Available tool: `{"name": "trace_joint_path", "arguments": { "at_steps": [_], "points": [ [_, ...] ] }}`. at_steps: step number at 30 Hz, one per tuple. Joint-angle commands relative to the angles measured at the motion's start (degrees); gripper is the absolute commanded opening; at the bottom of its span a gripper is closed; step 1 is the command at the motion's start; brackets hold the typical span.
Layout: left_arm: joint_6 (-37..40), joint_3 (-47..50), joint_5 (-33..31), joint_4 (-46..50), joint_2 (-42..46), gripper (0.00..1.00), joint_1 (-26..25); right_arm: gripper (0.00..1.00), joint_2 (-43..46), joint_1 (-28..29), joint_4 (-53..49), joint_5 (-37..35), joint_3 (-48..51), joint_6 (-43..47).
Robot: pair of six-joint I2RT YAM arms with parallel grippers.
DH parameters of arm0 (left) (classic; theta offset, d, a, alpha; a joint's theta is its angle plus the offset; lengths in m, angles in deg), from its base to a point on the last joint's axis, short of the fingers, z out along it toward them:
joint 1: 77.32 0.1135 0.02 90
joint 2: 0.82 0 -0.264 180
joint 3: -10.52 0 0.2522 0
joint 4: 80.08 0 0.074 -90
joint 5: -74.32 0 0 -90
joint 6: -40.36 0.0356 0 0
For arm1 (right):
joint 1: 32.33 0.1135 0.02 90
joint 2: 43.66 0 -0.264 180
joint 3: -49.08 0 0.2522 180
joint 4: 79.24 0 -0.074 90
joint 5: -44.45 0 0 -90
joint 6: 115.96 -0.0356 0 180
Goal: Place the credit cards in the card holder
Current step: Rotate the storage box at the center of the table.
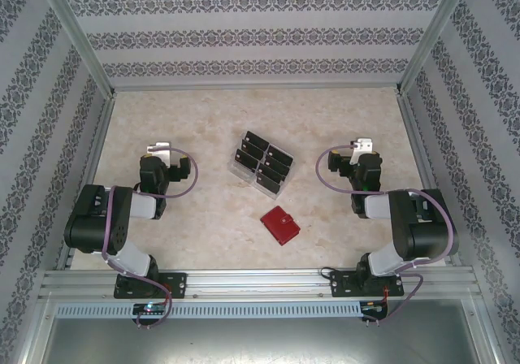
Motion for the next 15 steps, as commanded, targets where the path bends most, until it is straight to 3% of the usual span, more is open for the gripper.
{"name": "trace_joint_path", "arguments": {
  "at_steps": [1, 15],
  "points": [
    [0.46, -0.32, 1.07, -1.53, 0.15, 1.0, 0.62, 0.98, 0.99, -0.51, 0.44, 1.02, -0.85, 0.84],
    [-1.57, 0.9, -4.78, -3.96, 0.15, 1.0, 0.62, 0.98, 0.97, -1.2, 0.44, 2.38, -0.85, 0.37]
  ]
}}
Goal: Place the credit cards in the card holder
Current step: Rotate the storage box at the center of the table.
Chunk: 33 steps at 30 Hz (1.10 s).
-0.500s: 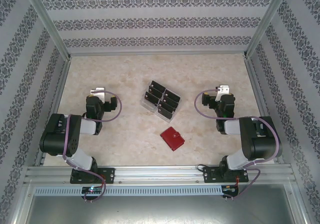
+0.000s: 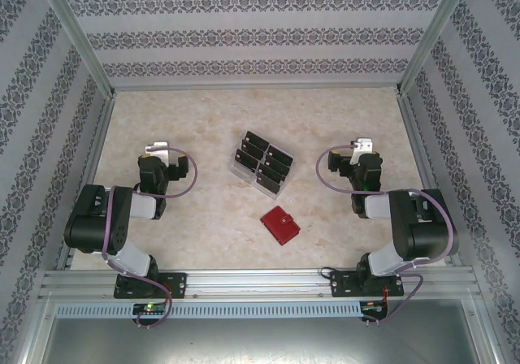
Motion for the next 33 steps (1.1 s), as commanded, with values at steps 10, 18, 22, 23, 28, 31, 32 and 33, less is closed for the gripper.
{"name": "trace_joint_path", "arguments": {
  "at_steps": [10, 18, 22, 23, 28, 31, 32, 33],
  "points": [
    [-0.94, 0.64, -0.28, -2.56, 0.23, 1.0, 0.62, 0.98, 0.91, -1.74, 0.67, 4.17, -0.77, -0.05],
    [-2.85, -1.51, -6.67, 9.36, 9.75, 1.0, 0.62, 0.98, 12.99, -1.95, -17.33, -3.91, -3.67, -5.29],
    [-11.51, -10.4, -13.68, 32.18, 18.08, 1.0, 0.49, 0.98, 18.16, -2.66, -40.68, -7.96, -12.96, -19.04],
    [-14.14, -12.82, -12.59, 37.69, 19.3, 1.0, 0.45, 0.98, 18.88, -2.79, -44.7, -10.11, -14.36, -24.96],
    [-33.46, -21.64, -0.51, 60.78, 22.25, 1.0, 0.12, 0.98, 22.21, -5.45, -50.69, 9.2, -17.05, -30.23],
    [-42.95, -21.31, 7.8, 63.74, 22.78, 1.0, -1.13, 0.92, 21.48, -4.18, -59.27, 17.05, -21.09, -32.43],
    [-45.97, -20.99, 9.76, 64.12, 22.7, 1.0, -2.22, 0.91, 20.93, -3.24, -63.52, 17.89, -22.78, -32.94],
    [-48.13, -20.56, 11.35, 63.53, 22.45, 1.0, -3.39, 0.89, 20.42, -2.25, -66.14, 19.13, -23.8, -32.94]
  ]
}}
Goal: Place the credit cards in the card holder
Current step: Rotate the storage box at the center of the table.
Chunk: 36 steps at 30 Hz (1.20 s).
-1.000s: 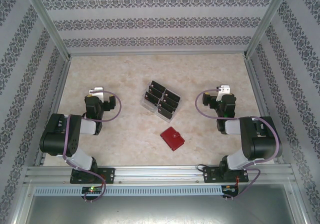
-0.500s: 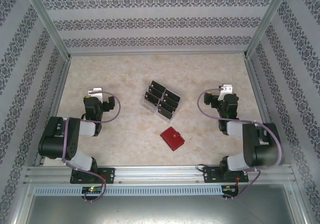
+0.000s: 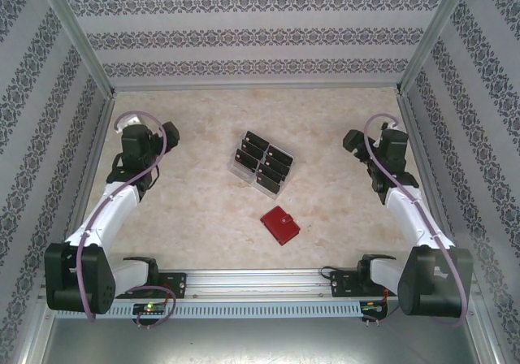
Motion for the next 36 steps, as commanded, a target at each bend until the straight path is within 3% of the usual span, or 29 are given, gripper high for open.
{"name": "trace_joint_path", "arguments": {
  "at_steps": [1, 7, 12, 24, 36],
  "points": [
    [-15.66, 1.67, 9.87, 9.57, -0.87, 1.0, -4.21, 0.88, -1.22, 3.12, -15.05, 10.13, -4.76, -3.94],
    [-23.65, 2.5, 10.05, 1.57, -5.35, 1.0, -15.61, 0.89, 1.49, 14.09, -19.01, 6.0, -2.95, -6.52],
    [-27.04, 1.47, 11.6, -5.82, -13.65, 1.0, -17.99, 0.91, 1.99, 19.93, -19.52, 3.66, -2.15, -7.92],
    [-32.86, -3.17, 13.51, -23.06, -28.44, 1.0, -20.95, 0.94, 2.32, 20.45, -23.25, 2.1, -5.3, -5.97],
    [-34.12, -10.72, 12.14, -26.18, -37.24, 1.0, -23.76, 0.95, 3.78, 19.26, -25.21, 1.83, -6.69, -4.93]
  ]
}}
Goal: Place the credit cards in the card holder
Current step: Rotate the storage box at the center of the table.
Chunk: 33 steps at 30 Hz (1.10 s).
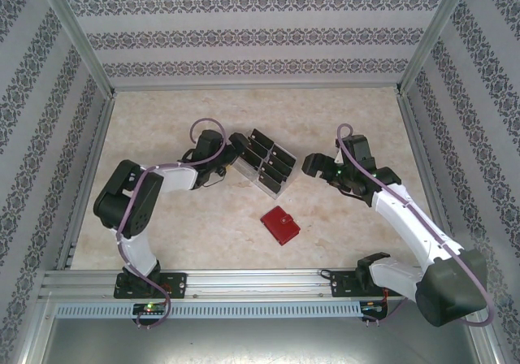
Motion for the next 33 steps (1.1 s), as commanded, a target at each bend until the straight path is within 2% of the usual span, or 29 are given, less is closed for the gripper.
{"name": "trace_joint_path", "arguments": {
  "at_steps": [1, 10, 18, 26, 33],
  "points": [
    [-0.95, -3.27, -0.36, -3.29, -1.98, 1.0, -2.04, 0.95, 1.56, -1.08, -1.81, -1.36, -1.4, 1.0],
    [-1.44, -11.63, -1.13, -4.33, -8.48, 1.0, -8.04, 0.95, 3.8, -4.56, -2.97, -1.01, 0.85, 1.15],
    [-1.83, -18.46, -1.19, -4.19, -13.13, 1.0, -12.22, 0.95, 4.14, -3.3, -4.15, -0.97, 3.24, 1.03],
    [2.44, -15.39, -2.4, -0.26, -6.82, 1.0, -11.77, 0.93, 3.3, 1.44, -2.4, -3.46, 4.99, -1.39],
    [6.2, -13.26, -3.85, 8.68, 0.07, 1.0, -10.48, 0.92, -2.26, 4.13, -1.26, -7.05, 2.13, -0.75]
  ]
}}
